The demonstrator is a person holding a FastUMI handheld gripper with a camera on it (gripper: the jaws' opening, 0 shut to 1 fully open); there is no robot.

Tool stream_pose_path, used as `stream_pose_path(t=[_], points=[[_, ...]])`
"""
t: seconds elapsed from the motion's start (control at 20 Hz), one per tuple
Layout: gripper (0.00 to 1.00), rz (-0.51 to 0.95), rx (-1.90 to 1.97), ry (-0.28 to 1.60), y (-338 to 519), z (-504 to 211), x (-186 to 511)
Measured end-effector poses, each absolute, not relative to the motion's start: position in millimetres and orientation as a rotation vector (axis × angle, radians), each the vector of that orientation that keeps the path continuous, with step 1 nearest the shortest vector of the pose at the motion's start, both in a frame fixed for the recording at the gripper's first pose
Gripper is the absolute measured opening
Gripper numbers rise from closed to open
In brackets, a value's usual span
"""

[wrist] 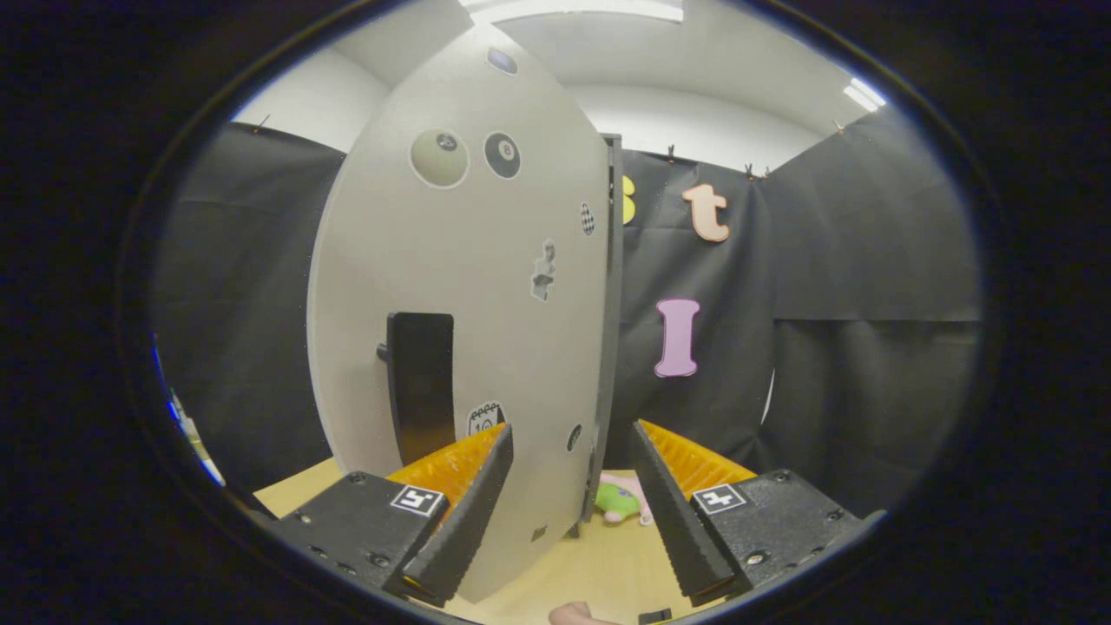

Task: Open the shoe cabinet door, grab the shoes and put them into the shoe cabinet, then close the shoe cabinet door.

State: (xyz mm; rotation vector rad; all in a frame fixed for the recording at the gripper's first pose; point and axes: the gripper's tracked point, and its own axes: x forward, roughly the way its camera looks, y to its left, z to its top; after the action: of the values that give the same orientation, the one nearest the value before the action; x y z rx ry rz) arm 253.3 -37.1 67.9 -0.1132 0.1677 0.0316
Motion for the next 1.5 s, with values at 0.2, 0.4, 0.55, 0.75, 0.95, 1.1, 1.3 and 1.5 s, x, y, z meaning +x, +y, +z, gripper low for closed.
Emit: stream_pose_path(t=[0.2, 0.4, 0.55, 0.75, 0.95, 1.1, 1.3, 1.5], points=[[0.90, 0.036, -0.107, 0.171, -24.6, 63.7, 263.6], [0.90, 0.048, -0.077, 0.180, -6.9, 56.2, 269.1], [0.90, 0.060, -0.055, 0.199, 9.0, 45.9, 275.2], [0.90, 0.093, -0.030, 0.221, 35.8, 34.3, 289.9], [0.91, 0.139, 0.001, 0.241, 61.3, 21.3, 290.5], [0.91, 0.149, -0.021, 0.234, 68.9, 18.5, 287.3], [0.91, 0.149, -0.041, 0.218, 73.3, 15.5, 277.6], [0.91, 0.162, -0.010, 0.217, 77.5, 14.3, 264.1]])
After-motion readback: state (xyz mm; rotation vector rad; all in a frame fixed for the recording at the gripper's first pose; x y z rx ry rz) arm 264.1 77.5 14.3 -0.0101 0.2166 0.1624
